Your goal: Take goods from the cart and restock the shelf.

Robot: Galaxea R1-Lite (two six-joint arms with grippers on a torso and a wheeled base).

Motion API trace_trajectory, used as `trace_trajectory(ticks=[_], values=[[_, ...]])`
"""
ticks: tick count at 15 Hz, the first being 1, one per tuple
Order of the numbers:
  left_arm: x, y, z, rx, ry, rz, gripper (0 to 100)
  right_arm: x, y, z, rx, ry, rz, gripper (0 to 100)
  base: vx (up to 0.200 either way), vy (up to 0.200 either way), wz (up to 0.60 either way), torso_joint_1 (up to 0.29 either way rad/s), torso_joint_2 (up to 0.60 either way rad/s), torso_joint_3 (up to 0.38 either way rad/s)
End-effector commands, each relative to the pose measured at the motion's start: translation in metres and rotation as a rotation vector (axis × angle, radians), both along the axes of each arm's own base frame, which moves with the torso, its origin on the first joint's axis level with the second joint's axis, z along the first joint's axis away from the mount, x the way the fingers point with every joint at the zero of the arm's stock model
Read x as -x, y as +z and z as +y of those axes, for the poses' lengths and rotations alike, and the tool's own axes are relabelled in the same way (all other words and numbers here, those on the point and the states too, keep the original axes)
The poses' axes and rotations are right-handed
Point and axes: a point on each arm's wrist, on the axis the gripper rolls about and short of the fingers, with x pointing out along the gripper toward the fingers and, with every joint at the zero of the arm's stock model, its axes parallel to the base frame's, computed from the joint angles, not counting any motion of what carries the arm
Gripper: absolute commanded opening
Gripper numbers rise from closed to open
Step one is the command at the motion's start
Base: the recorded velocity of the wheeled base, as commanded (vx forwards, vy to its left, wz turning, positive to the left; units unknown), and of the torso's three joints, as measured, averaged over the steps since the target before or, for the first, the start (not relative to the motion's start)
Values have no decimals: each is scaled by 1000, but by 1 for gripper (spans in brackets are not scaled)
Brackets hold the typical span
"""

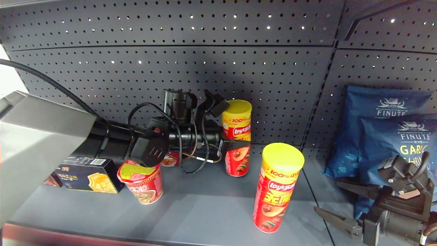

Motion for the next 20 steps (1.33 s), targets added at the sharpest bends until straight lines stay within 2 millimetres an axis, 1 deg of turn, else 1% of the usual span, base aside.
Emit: trace_trajectory(ticks=[1,3,4,5,10,11,12,15,16,17,19,20], values=[[-5,-10,-11,-6,-18,11,0,-1,0,0,1,0,2,100,0,0,0,0,0,0],[-12,-15,-23,-3,-33,6,0,-1,-1,0,2,0,3,100,0,0,0,0,0,0],[-12,-15,-23,-3,-33,6,0,-1,-1,0,2,0,3,100,0,0,0,0,0,0],[-15,-18,-28,-3,-39,6,0,-1,-1,0,2,0,3,100,0,0,0,0,0,0],[-20,-34,-34,-29,-56,1,0,-1,0,1,0,1,4,100,0,0,0,0,0,0],[-22,-40,-35,-46,-64,-18,100,-1,0,1,0,1,4,100,0,0,0,0,0,0],[-23,-43,-36,-55,-66,-25,100,-1,-1,0,1,1,7,100,0,0,0,0,0,0],[-23,-42,-35,-55,-63,-32,100,0,-3,0,6,2,13,100,0,0,0,0,0,0],[-21,-36,-31,-53,-54,-40,100,0,-2,1,5,3,10,100,0,0,0,0,0,0],[-11,-21,-24,-46,-46,-48,100,-3,2,2,-1,3,-2,100,0,0,0,0,0,0],[11,0,-7,-45,-25,-59,100,-5,2,3,3,-4,1,100,0,0,0,0,0,0],[19,7,-1,-44,-19,-64,100,-6,0,3,7,-4,9,100,0,0,0,0,0,0]])
